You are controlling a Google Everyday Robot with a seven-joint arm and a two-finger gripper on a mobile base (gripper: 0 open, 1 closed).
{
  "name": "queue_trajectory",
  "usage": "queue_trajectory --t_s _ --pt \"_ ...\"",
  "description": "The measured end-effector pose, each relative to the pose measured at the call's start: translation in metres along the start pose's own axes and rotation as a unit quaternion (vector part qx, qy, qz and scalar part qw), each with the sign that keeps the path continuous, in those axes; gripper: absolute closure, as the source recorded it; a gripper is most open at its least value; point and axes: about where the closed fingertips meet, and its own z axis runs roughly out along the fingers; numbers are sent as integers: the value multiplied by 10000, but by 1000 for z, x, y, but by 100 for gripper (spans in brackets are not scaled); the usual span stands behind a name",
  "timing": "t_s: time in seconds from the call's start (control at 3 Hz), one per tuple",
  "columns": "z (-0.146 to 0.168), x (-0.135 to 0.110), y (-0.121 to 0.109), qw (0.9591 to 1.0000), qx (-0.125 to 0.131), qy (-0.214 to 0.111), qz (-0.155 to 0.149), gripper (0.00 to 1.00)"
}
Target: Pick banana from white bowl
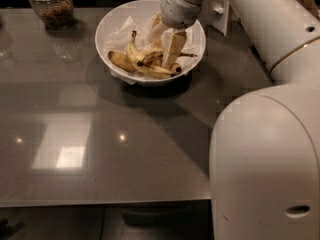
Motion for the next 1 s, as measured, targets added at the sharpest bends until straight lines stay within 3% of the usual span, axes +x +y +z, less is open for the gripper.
queue_trajectory --t_s 1.0 --pt "9 -5 -16 9999 -71 21 -92 37"
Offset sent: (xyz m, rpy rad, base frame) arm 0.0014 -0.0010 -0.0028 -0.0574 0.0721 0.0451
